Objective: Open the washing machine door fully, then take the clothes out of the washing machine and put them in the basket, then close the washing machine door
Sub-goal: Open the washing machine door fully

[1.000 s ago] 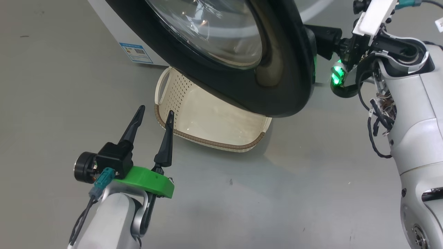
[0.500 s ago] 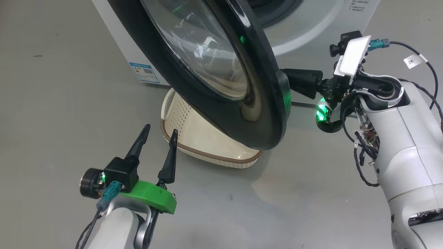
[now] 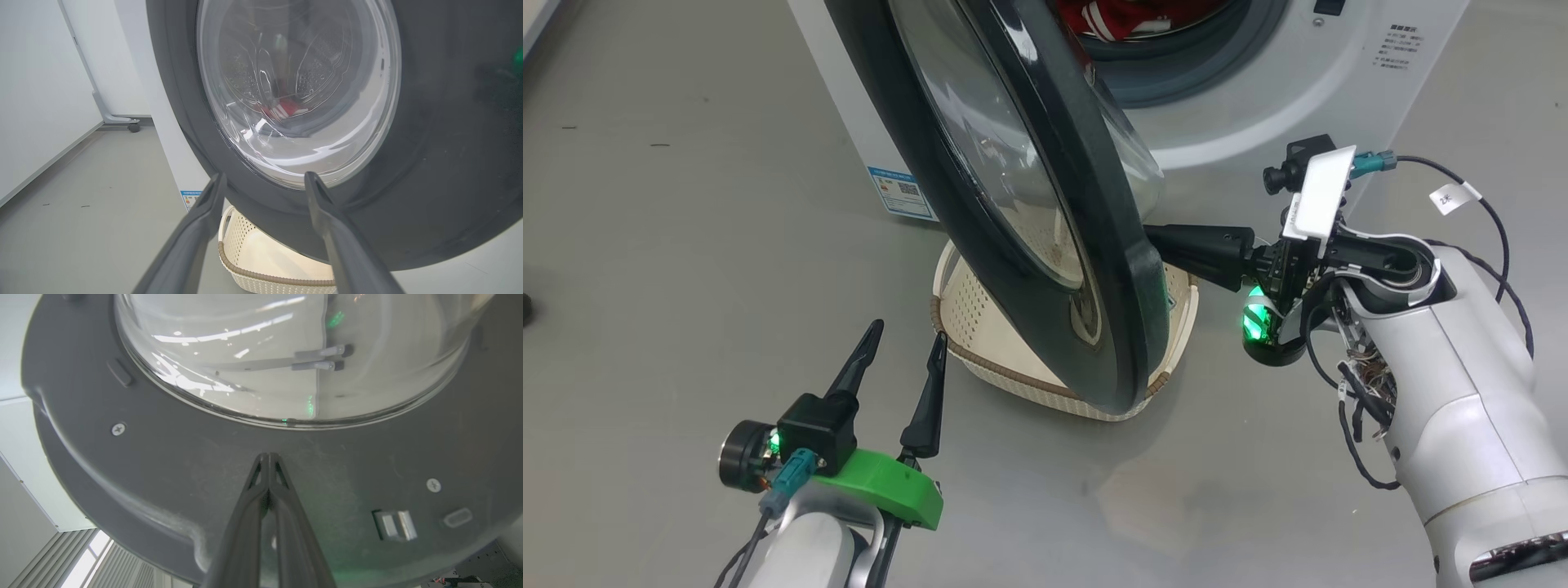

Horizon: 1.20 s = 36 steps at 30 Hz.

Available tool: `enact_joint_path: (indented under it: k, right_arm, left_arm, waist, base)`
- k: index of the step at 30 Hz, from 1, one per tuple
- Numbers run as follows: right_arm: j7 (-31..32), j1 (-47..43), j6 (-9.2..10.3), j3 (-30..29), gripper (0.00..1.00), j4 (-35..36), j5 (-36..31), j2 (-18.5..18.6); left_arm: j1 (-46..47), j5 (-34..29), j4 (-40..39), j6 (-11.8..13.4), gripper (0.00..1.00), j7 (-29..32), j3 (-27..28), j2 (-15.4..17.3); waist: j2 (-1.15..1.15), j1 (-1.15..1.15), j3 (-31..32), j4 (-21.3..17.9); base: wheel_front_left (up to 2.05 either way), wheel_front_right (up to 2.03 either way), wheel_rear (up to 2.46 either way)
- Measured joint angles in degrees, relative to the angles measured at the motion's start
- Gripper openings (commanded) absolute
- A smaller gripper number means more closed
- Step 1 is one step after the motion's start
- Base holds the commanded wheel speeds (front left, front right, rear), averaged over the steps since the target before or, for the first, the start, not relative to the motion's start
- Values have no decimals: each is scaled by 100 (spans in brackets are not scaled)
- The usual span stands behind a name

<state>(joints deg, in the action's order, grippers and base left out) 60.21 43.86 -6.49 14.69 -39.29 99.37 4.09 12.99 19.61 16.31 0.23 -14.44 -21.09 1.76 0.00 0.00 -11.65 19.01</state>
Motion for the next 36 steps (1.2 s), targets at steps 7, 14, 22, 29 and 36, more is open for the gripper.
enact_joint_path:
  k: [7, 14, 22, 29, 36]
  right_arm:
    - [-10, -238, -1, 369, 0, 219, 365, -9]
    - [-203, -429, -1, 698, 0, 425, 623, -2]
    - [-380, -553, -16, 1018, 0, 600, 802, -1]
    - [-567, -589, -18, 1338, 0, 756, 998, -2]
    - [-732, -667, -40, 1559, 0, 855, 1111, -4]
  left_arm:
    - [-68, 41, 8, 20, 100, 0, -63, 4]
    - [-142, 60, 8, 68, 100, 0, -86, 12]
    - [-222, 102, 7, 142, 100, 0, -80, 14]
    - [-261, 104, -5, 159, 100, 0, -54, 14]
    - [-322, 104, -31, 202, 100, 0, 25, 16]
  waist:
    - [0, 0, 103, 206]
    - [0, 0, 183, 467]
    - [0, 0, 246, 683]
    - [0, 0, 272, 840]
    - [0, 0, 282, 890]
  base:
    - [0, 0, 0]
    - [0, 0, 0]
    - [0, 0, 0]
    - [0, 0, 0]
    - [0, 0, 0]
